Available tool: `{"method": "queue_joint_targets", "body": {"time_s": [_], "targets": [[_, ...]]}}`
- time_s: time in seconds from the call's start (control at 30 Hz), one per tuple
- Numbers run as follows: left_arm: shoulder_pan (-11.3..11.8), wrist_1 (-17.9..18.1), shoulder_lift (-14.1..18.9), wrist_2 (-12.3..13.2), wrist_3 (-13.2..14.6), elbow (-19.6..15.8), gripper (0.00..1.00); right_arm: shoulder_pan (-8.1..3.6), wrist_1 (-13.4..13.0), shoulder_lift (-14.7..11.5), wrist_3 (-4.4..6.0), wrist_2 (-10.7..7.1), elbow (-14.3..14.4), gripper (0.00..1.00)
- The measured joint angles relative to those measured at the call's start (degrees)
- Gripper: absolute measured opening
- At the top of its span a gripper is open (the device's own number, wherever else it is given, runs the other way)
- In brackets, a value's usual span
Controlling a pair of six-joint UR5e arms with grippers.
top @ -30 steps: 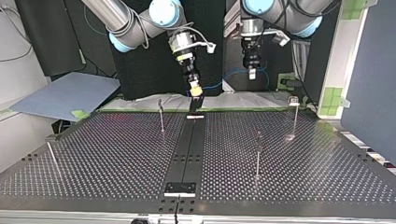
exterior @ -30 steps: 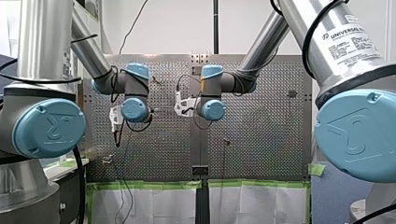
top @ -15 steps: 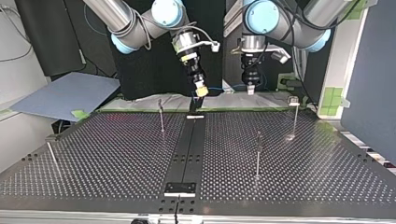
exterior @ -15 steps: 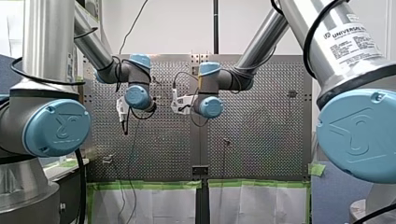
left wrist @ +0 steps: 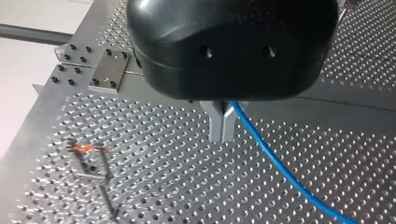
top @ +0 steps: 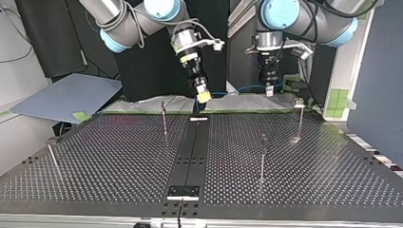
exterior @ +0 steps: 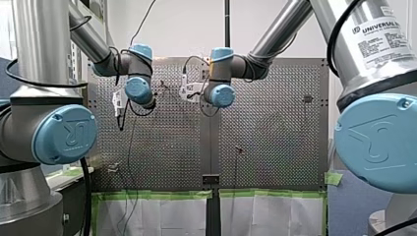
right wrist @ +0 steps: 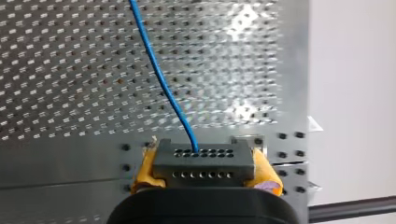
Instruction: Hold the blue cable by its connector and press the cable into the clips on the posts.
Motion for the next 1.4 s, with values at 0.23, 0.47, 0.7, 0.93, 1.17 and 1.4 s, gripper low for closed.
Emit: {"method": "queue_joint_targets", "body": {"time_s": [0.23, 0.47, 0.7, 0.93, 1.17, 1.4], "targets": [[0.5, -3.7, 0.0, 0.8, 1.5, 0.8, 0.00, 0.12, 2.8, -0.7, 0.24, -0.41, -1.7, 0.00], [2.6, -4.0, 1.9, -1.9, 3.3, 1.2, 0.00, 0.09, 3.8, -0.6, 0.37, -0.49, -2.7, 0.00], [3.8, -6.5, 0.9, -1.5, 1.2, 4.0, 0.00, -0.02, 4.8, -0.5, 0.42, -0.44, -3.5, 0.00], [4.3, -10.2, 2.6, -2.0, -0.2, 7.7, 0.00, -0.04, 4.9, -0.4, 0.49, -0.88, -3.8, 0.00], [1.1, -13.8, 2.7, -2.5, 2.4, 11.3, 0.00, -0.04, 4.9, -0.1, 0.51, -1.12, -4.3, 0.00], [-0.7, -17.8, 6.4, -2.8, 4.7, 13.3, 0.00, -0.09, 5.6, 0.0, 0.58, -1.30, -5.5, 0.00]]}}
